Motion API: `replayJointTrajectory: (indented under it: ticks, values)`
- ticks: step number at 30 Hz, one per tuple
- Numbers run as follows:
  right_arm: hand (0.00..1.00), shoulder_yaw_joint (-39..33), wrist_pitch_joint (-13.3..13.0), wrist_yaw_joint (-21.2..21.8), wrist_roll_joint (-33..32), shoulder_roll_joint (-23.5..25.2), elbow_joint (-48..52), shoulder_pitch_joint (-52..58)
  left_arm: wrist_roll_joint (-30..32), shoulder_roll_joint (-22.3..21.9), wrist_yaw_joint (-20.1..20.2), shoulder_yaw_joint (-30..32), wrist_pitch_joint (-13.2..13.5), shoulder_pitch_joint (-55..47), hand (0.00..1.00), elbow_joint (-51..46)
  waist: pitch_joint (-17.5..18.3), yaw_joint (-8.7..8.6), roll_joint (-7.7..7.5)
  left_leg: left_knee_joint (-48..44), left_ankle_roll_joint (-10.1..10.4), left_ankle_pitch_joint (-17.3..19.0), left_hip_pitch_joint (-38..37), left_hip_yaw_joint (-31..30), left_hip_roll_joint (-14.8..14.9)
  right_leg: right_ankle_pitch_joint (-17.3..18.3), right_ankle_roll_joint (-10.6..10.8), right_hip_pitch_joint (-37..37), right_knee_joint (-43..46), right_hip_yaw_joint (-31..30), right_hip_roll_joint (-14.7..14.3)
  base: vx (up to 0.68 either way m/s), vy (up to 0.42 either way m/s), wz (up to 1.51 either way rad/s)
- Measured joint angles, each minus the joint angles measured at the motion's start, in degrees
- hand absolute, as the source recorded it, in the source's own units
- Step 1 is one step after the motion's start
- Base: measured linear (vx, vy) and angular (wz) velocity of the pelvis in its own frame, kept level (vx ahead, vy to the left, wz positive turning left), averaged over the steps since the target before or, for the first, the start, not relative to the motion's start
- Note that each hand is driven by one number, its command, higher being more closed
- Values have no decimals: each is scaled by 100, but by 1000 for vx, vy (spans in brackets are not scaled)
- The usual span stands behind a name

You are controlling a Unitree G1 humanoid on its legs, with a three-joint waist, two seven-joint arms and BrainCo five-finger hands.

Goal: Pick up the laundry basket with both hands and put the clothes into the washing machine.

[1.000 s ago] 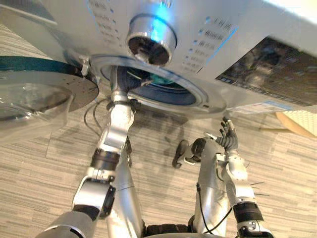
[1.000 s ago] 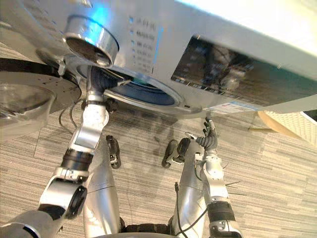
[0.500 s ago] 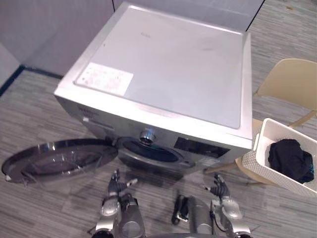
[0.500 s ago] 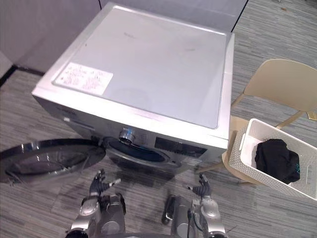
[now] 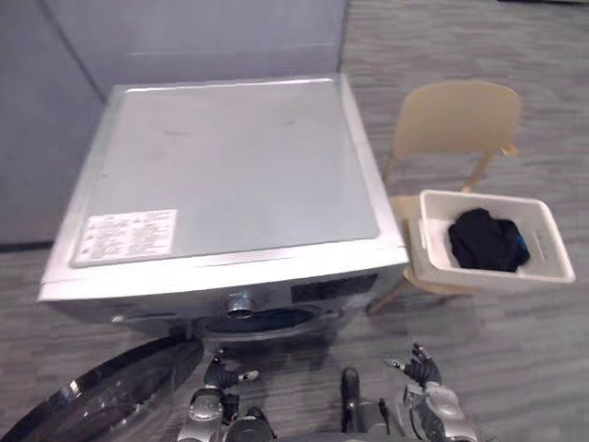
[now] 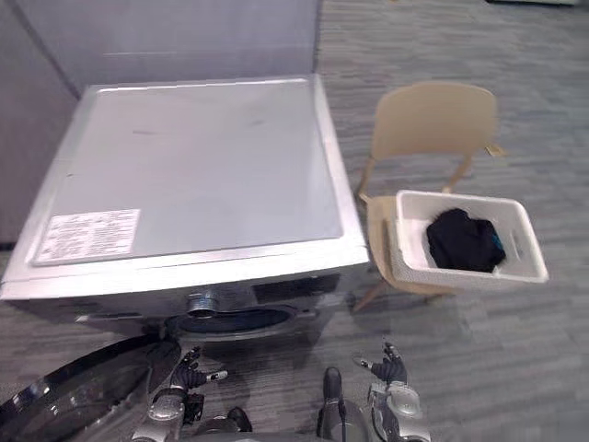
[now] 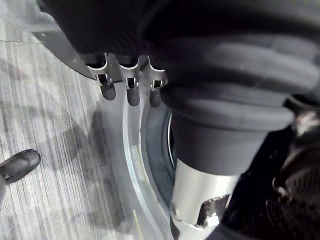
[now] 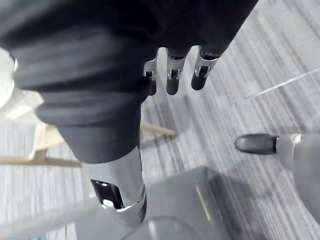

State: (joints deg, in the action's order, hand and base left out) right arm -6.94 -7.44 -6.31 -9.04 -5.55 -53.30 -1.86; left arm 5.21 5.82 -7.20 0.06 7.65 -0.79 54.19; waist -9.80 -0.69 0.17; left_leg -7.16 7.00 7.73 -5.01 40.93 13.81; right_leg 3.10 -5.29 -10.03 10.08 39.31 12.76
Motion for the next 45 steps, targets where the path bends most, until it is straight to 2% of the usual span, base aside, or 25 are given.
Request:
replayJointTrajectory:
  ticks: [1,2,3,5,7,8,9,10,11,12,13,15,18,20,22,25,27,29,30,32,35,37,38,41,45]
  values:
    - [0,16,3,-6,7,25,-103,-66,9,33,4,5,-6,1,0,0,34,22,-56,-114,80,66,-94,306,61,-18,-135,49,389,980,329,69,-18,-168]
    - [0,28,2,-8,11,23,-157,-99,9,43,8,5,-9,4,0,0,42,44,-70,-160,129,96,-176,443,95,-112,-283,97,556,1345,442,121,-126,-168]
    - [0,51,3,-15,17,11,-211,-124,14,53,32,4,-35,51,0,11,44,109,-83,-256,164,121,-316,609,149,-160,-145,28,821,1496,500,154,-204,-151]
    - [0,132,4,-18,19,-76,-216,-109,28,6,74,-47,-57,155,0,15,40,130,-34,-598,203,200,-441,681,327,37,213,-89,1057,1096,402,180,-270,-130]
    - [0,258,4,-20,34,-156,-225,-76,20,-69,-5,96,-194,244,0,143,45,136,162,-1742,144,455,-567,695,988,397,285,-100,1361,630,51,175,-220,-121]
    - [0,303,2,-20,67,-172,-225,-69,32,-81,-22,105,-224,206,0,218,37,152,210,-2201,-3,433,-538,623,1224,440,271,-66,1329,514,-96,210,-221,-132]
    - [0,385,0,-22,73,-217,-268,-71,36,-39,-44,118,-252,-38,0,228,0,218,354,-3283,-782,193,-337,303,1754,488,195,108,1050,232,-514,204,-208,-149]
    - [0,484,0,-28,78,-237,-382,-77,33,17,-48,144,-296,-277,0,231,7,367,437,-4324,-1254,-89,169,-519,2033,420,92,279,668,-127,-845,185,-173,-149]
    - [0,506,2,-46,87,-226,-411,-81,24,14,-46,157,-319,-359,0,232,4,462,437,-4726,-998,98,522,-1035,1899,405,67,306,567,-282,-920,190,-103,-125]
    - [0,500,7,-108,131,-253,-451,-78,-40,14,-42,187,-350,-460,0,235,-34,506,428,-5166,-600,453,1234,-1988,1400,395,51,408,416,-470,-973,163,-25,-69]
    - [0,497,9,-112,146,-264,-457,-57,-80,10,-51,221,-398,-492,0,252,-56,515,424,-5215,-523,579,1488,-2344,1125,395,51,492,352,-515,-980,243,-13,-66]
    - [0,505,3,-131,196,-208,-442,-55,-53,-19,-56,48,-428,-842,0,257,-147,680,387,-4471,-381,901,1936,-3100,167,356,142,882,129,-825,-1049,252,35,-67]
    - [0,511,-38,-146,306,-161,-369,-197,-10,-51,-45,7,-437,-930,0,238,-179,850,382,-2227,-382,674,2138,-3380,-578,335,237,888,-57,-1094,-1100,194,113,-63]
    - [0,668,-96,-133,358,79,-269,-275,0,70,199,-11,-473,-1061,0,208,-154,941,152,-1637,-576,370,1928,-3250,-824,263,456,881,-351,-1325,-1010,240,111,-39]
    - [0,700,-99,-122,437,109,-209,-264,6,146,440,-70,-461,-1120,0,208,-174,969,125,-1595,-699,417,1921,-3262,-951,277,734,886,-262,-1337,-890,262,97,15]
    - [0,699,-97,-115,580,185,-183,-246,0,276,482,-228,-498,-1354,0,235,-280,938,-60,-1228,-870,512,1323,-3417,-1278,791,997,511,1715,-1415,-204,283,98,34]
    - [0,694,-96,-117,587,200,-142,-271,0,378,268,-250,-509,-1373,0,235,-359,922,-194,-1045,-856,382,1022,-3488,-1316,526,648,57,3111,-1410,193,226,-41,66]
    - [0,657,-99,-121,588,196,-130,-216,-1,400,80,-273,-571,-1411,0,238,-379,905,-238,-754,-818,305,645,-3737,-1296,112,592,53,3765,-1333,369,236,-160,61]
    - [0,636,-102,-126,589,203,-68,-226,2,349,52,-292,-574,-1405,0,231,-401,885,-173,-588,-817,222,496,-3788,-1259,430,640,36,3824,-1192,513,175,-181,32]
    - [0,638,-108,-122,602,203,19,-286,-1,363,69,-300,-629,-1370,0,254,-402,840,-193,-492,-802,216,439,-3839,-1235,909,816,-64,3087,-1134,658,113,-161,18]
    - [0,623,-106,-128,610,180,74,-290,4,342,-74,-390,-594,-1151,0,265,-440,742,-28,-325,-590,275,439,-4214,-967,610,1086,-367,1330,-2029,334,116,-247,46]
    - [0,616,-98,-130,508,237,66,-84,3,470,-74,-403,-521,-1026,0,236,-375,641,-315,-314,-269,402,513,-4729,-1116,325,1316,-368,438,-3532,269,150,-402,107]
    - [0,592,-96,-131,508,261,64,-45,3,518,-79,-400,-457,-979,0,207,-361,587,-405,-344,-171,427,529,-4881,-1168,106,1623,-371,475,-3655,268,154,-477,129]
    - [0,388,-88,-213,498,84,70,-4,-14,283,-113,-354,-372,-725,0,205,-216,605,42,-287,-90,401,632,-5554,-754,282,1402,-418,822,-3377,-149,224,-404,50]
    - [0,291,-97,-257,420,-9,82,80,-101,142,-191,-219,-108,-312,0,82,-82,429,262,-269,314,160,794,-6031,-356,507,1194,-8,801,-2485,-421,213,-253,88]
